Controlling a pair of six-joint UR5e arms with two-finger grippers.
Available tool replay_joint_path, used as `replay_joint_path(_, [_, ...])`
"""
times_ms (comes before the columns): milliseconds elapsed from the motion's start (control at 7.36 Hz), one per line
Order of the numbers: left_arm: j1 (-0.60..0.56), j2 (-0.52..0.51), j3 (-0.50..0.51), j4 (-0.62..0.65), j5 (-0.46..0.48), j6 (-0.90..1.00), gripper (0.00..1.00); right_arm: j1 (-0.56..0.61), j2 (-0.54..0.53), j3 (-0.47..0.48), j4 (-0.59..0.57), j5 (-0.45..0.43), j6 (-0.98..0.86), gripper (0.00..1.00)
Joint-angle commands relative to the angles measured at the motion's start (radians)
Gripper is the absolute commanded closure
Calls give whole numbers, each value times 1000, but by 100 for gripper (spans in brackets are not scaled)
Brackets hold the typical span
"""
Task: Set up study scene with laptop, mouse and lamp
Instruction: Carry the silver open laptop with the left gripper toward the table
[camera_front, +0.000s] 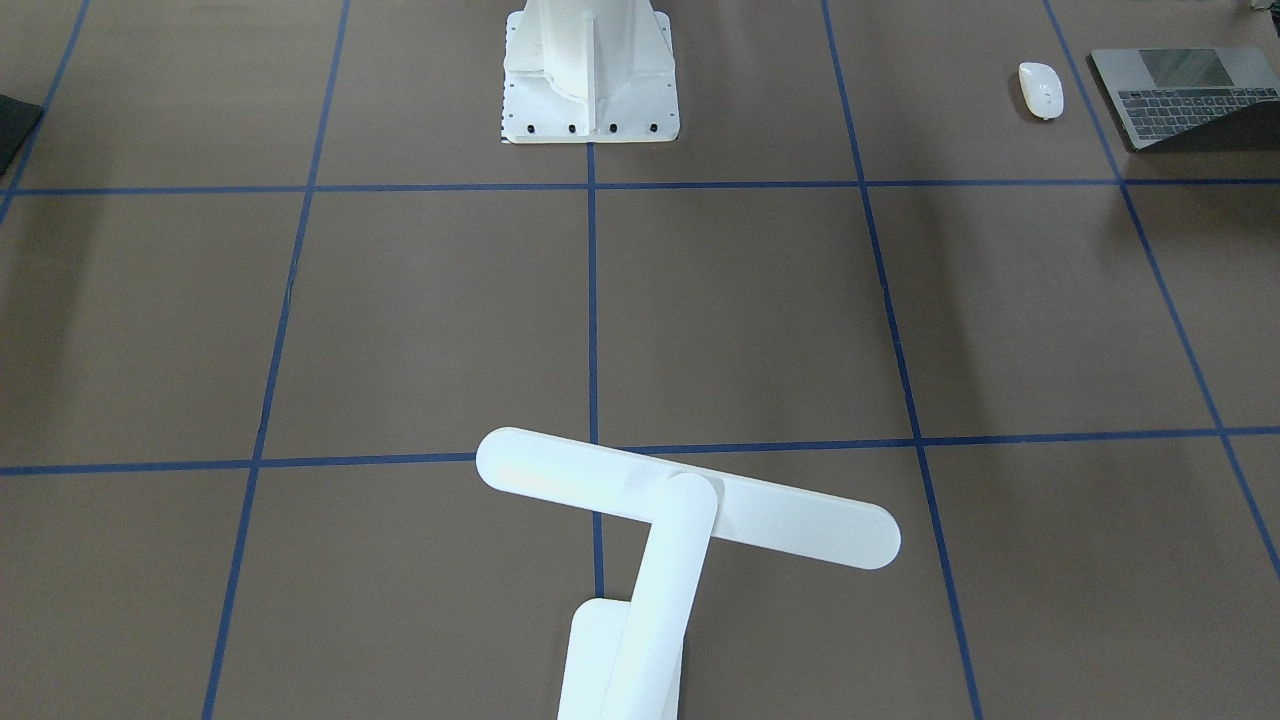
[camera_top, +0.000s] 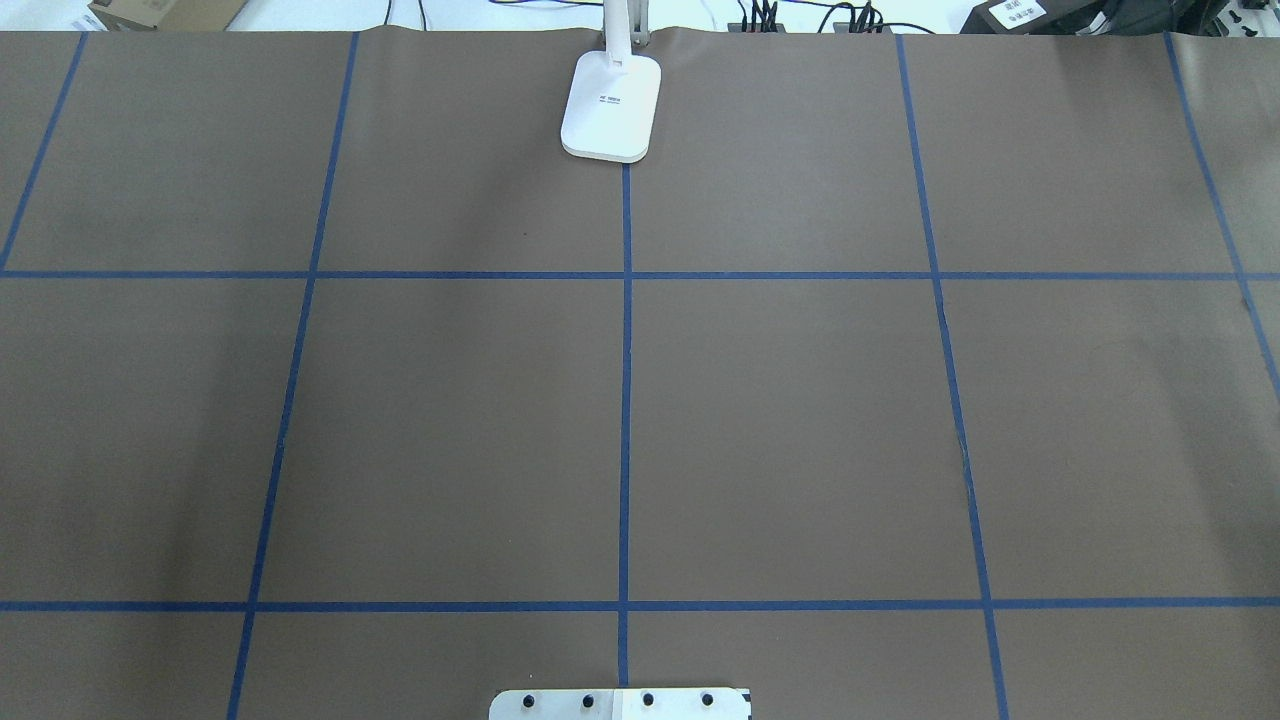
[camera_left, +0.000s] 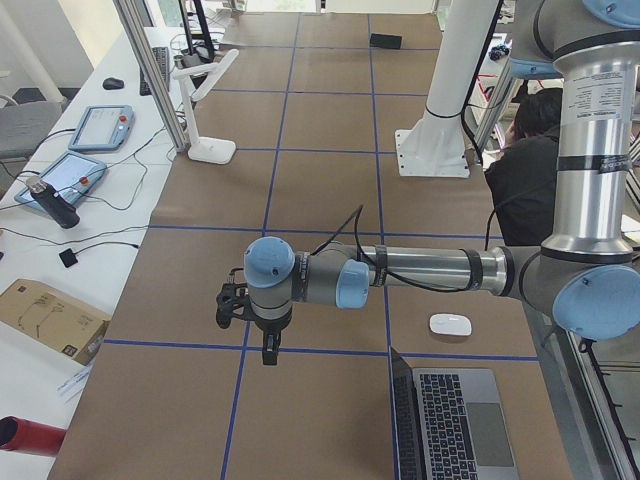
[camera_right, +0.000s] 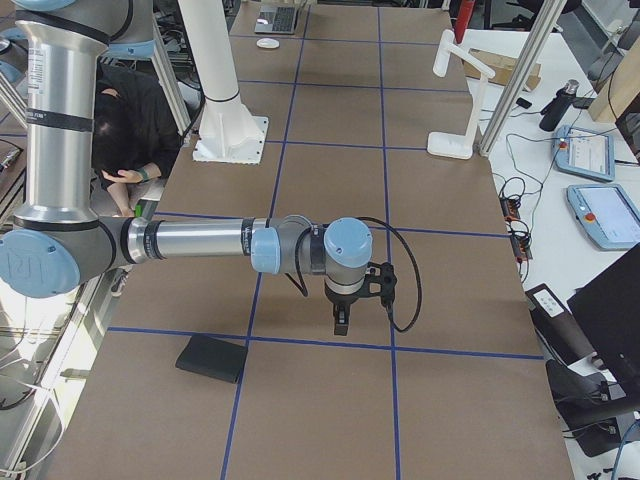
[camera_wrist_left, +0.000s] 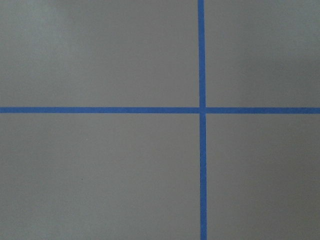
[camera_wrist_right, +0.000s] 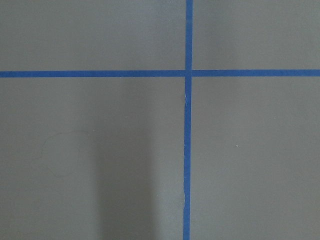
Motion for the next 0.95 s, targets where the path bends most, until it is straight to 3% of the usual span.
replay_joint_path(0, [-47, -2, 15, 109, 11, -29, 0, -20, 16, 0, -4, -8, -2, 0])
replay_joint_path(408, [-97, 45, 18, 235, 85, -141, 0, -57, 52, -32, -12, 1, 140, 0])
replay_joint_path(815, [-154, 212, -63, 228, 82, -515, 0, -58, 59, -28, -1, 18, 167, 0])
